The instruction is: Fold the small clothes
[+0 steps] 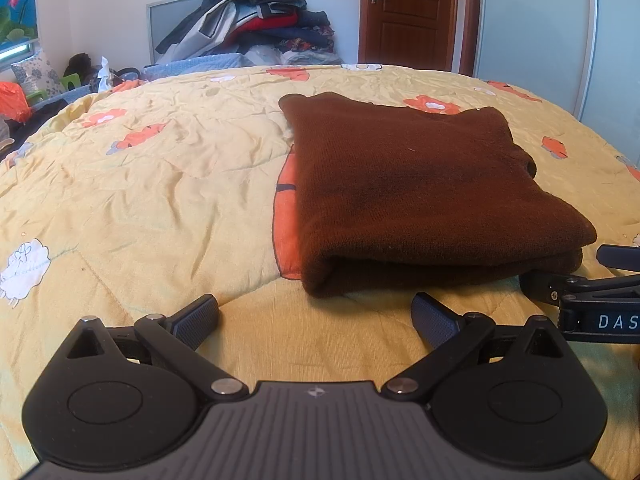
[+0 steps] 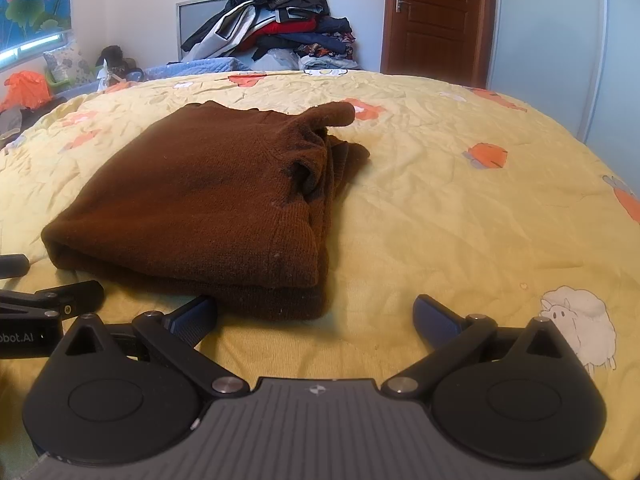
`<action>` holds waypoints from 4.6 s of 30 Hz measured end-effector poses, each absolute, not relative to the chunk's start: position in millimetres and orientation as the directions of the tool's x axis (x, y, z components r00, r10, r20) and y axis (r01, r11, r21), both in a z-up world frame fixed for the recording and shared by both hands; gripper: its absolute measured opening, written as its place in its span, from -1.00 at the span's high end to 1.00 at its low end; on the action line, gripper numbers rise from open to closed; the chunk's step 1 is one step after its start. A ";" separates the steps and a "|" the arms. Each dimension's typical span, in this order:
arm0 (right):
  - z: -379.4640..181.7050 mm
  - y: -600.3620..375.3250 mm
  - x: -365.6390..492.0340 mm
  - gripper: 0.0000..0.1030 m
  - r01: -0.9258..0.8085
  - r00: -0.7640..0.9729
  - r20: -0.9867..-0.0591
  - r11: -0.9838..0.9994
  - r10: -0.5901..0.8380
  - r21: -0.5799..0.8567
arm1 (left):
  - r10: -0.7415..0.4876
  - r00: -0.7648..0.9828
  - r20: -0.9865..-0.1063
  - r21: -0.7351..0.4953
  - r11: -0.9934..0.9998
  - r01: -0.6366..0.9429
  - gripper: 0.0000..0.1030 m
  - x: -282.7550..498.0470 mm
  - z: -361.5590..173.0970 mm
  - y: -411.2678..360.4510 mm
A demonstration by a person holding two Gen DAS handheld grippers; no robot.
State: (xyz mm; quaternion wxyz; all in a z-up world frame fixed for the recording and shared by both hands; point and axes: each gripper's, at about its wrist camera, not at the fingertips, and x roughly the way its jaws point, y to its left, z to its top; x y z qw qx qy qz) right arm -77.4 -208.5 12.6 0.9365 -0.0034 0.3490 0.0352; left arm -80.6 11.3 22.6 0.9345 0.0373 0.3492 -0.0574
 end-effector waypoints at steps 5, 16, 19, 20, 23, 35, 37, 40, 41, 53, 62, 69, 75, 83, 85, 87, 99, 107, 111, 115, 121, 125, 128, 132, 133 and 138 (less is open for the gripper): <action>12.8 -208.3 -77.7 -1.00 -0.067 0.754 -0.654 0.998 0.063 0.018 | -0.079 0.750 -0.657 0.031 0.991 0.131 -1.00 -80.8 23.2 11.0; 12.8 -208.6 -79.1 -1.00 -0.068 0.754 -0.653 0.998 0.064 0.020 | -0.080 0.750 -0.657 0.030 0.991 0.132 -1.00 -80.6 23.0 11.2; 12.6 -207.9 -80.5 -1.00 -0.066 0.754 -0.654 0.998 0.061 0.016 | -0.079 0.750 -0.657 0.031 0.991 0.131 -1.00 -80.8 23.0 11.1; 12.6 -207.9 -80.4 -1.00 -0.066 0.754 -0.654 0.998 0.061 0.016 | -0.078 0.750 -0.657 0.031 0.991 0.130 -1.00 -80.7 23.0 11.0; 12.5 -207.9 -80.3 -1.00 -0.066 0.754 -0.654 0.998 0.061 0.016 | -0.078 0.750 -0.656 0.031 0.991 0.130 -1.00 -80.3 23.0 11.0; 12.6 -207.9 -79.7 -1.00 -0.066 0.754 -0.654 0.998 0.060 0.016 | -0.078 0.751 -0.656 0.031 0.991 0.131 -1.00 -80.0 22.7 10.8; 12.6 -207.9 -79.8 -1.00 -0.066 0.754 -0.654 0.998 0.060 0.016 | -0.078 0.751 -0.656 0.031 0.991 0.130 -1.00 -79.9 22.8 10.8; 12.6 -208.1 -79.8 -1.00 -0.066 0.754 -0.654 0.998 0.061 0.016 | -0.078 0.751 -0.656 0.031 0.991 0.130 -1.00 -79.8 22.8 10.9; 12.6 -208.0 -79.6 -1.00 -0.066 0.754 -0.654 0.998 0.061 0.016 | -0.078 0.751 -0.656 0.031 0.991 0.130 -1.00 -79.7 22.7 10.9; 12.5 -207.9 -79.3 -1.00 -0.067 0.754 -0.654 0.998 0.061 0.016 | -0.079 0.751 -0.656 0.030 0.991 0.130 -1.00 -79.5 22.5 10.7; 12.5 -208.2 -79.4 -1.00 -0.067 0.754 -0.654 0.998 0.061 0.016 | -0.078 0.751 -0.656 0.030 0.991 0.130 -1.00 -79.4 22.5 10.5; 12.5 -208.3 -79.1 -1.00 -0.067 0.754 -0.654 0.998 0.061 0.016 | -0.078 0.751 -0.656 0.030 0.991 0.129 -1.00 -79.3 22.4 10.3; 12.5 -208.2 -78.8 -1.00 -0.067 0.754 -0.654 0.998 0.061 0.016 | -0.078 0.751 -0.656 0.030 0.991 0.129 -1.00 -79.2 22.3 10.2; 12.5 -208.2 -78.8 -1.00 -0.067 0.754 -0.654 0.998 0.061 0.016 | -0.078 0.751 -0.656 0.030 0.991 0.129 -1.00 -79.0 22.2 10.1; 12.4 -208.1 -78.8 -1.00 -0.067 0.754 -0.654 0.998 0.061 0.016 | -0.078 0.751 -0.656 0.030 0.991 0.129 -1.00 -79.1 22.3 10.1; 12.4 -208.1 -78.8 -1.00 -0.067 0.754 -0.654 0.998 0.061 0.016 | -0.078 0.751 -0.656 0.030 0.991 0.130 -1.00 -79.0 22.2 10.2; 12.3 -208.0 -78.5 -1.00 -0.067 0.754 -0.654 0.998 0.061 0.015 | -0.079 0.747 -0.660 0.024 0.992 0.127 -1.00 -76.7 22.9 10.4; 12.4 -208.0 -78.9 -1.00 -0.067 0.754 -0.654 0.998 0.061 0.015 | -0.072 0.748 -0.660 0.024 0.993 0.117 -1.00 -76.3 22.8 9.4; 12.3 -207.7 -78.6 -1.00 -0.067 0.754 -0.654 0.998 0.061 0.015 | -0.071 0.746 -0.662 0.026 0.993 0.117 -1.00 -76.2 22.8 8.8; 12.4 -207.5 -78.7 -1.00 -0.067 0.753 -0.655 0.998 0.061 0.015 | -0.068 0.734 -0.676 0.028 0.993 0.117 -1.00 -75.4 24.4 7.9; 20.3 -208.8 -72.7 -1.00 -0.058 0.697 -0.715 0.998 0.060 0.027 | -0.053 0.701 -0.711 0.033 0.994 0.108 -1.00 -75.9 29.5 5.7; 27.6 -207.1 -74.2 -1.00 -0.066 0.691 -0.720 0.998 0.063 0.024 | -0.048 0.703 -0.710 0.031 0.995 0.099 -1.00 -79.2 36.7 3.6; 33.6 -207.1 -74.7 -1.00 -0.061 0.698 -0.714 0.998 0.053 0.014 | -0.043 0.720 -0.692 0.031 0.996 0.088 -1.00 -82.4 45.0 1.9; 40.3 -205.2 -77.3 -1.00 -0.071 0.707 -0.705 0.997 0.055 0.007 | -0.041 0.731 -0.681 0.023 0.997 0.078 -1.00 -82.9 53.8 1.3; 42.1 -204.5 -78.1 -1.00 -0.074 0.710 -0.702 0.997 0.057 0.006 | -0.046 0.731 -0.681 0.019 0.997 0.080 -1.00 -82.3 55.2 1.2; 47.3 -201.8 -79.6 -1.00 -0.085 0.715 -0.697 0.996 0.058 -0.004 | -0.053 0.732 -0.680 0.014 0.996 0.086 -1.00 -84.5 59.3 -0.9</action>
